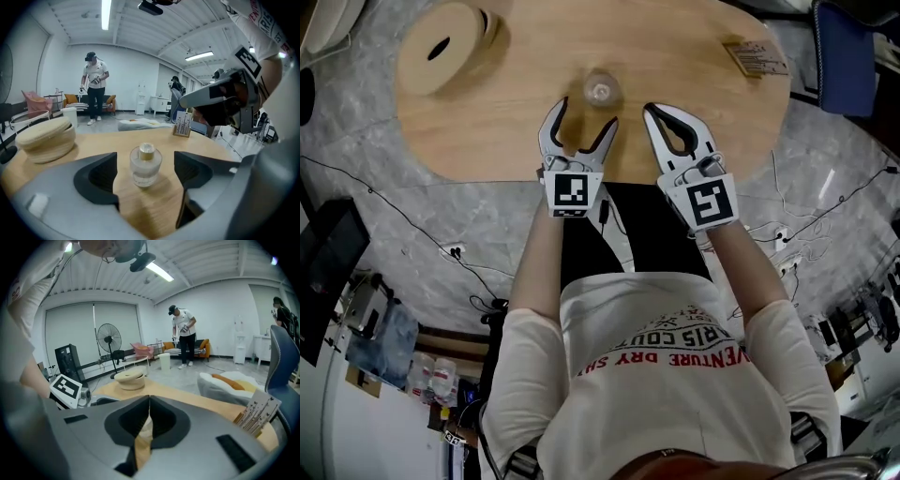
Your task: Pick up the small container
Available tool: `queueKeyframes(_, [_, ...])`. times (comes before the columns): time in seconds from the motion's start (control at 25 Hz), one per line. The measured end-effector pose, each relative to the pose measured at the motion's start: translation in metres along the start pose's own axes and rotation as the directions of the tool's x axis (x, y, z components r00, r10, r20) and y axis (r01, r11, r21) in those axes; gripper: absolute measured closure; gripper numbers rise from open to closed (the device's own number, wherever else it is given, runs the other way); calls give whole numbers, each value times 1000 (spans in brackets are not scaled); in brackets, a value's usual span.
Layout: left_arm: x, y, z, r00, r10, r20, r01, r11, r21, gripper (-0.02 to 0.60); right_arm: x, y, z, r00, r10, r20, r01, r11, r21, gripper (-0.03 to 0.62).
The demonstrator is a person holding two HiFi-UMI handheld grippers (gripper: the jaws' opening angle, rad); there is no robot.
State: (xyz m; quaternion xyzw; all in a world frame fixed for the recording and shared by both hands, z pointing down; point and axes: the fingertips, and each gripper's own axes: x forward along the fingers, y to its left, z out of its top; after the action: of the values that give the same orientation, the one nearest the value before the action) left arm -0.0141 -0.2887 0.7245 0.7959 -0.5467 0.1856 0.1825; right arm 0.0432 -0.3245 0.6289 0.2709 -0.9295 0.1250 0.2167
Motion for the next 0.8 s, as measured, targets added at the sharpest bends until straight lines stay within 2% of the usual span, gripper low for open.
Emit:
queueKeyframes(0.12, [20,0,-10,1000,1,12,-1,1000,3,215,7,-7,-14,1000,-11,5,11,1000,18,588])
queueKeyframes(0.24, [38,0,-18,1000,0,19,0,1000,14,215,13,-17,-29,999,-40,-32,42,997,59,588])
queueKeyframes(0.44, [62,-3,-37,1000,-11,-14,12,999,50,215,19,-27,-43,997,-70,-45,74,993,88,588])
queueKeyframes(0.6, [77,1,-40,1000,7,-13,-6,997,79,215,21,-30,-58,994,-91,-62,95,993,69,588])
queueKeyframes(0.8, [80,5,-38,999,39,-13,-38,997,70,221,19,-21,-72,995,-83,-56,86,995,49,588])
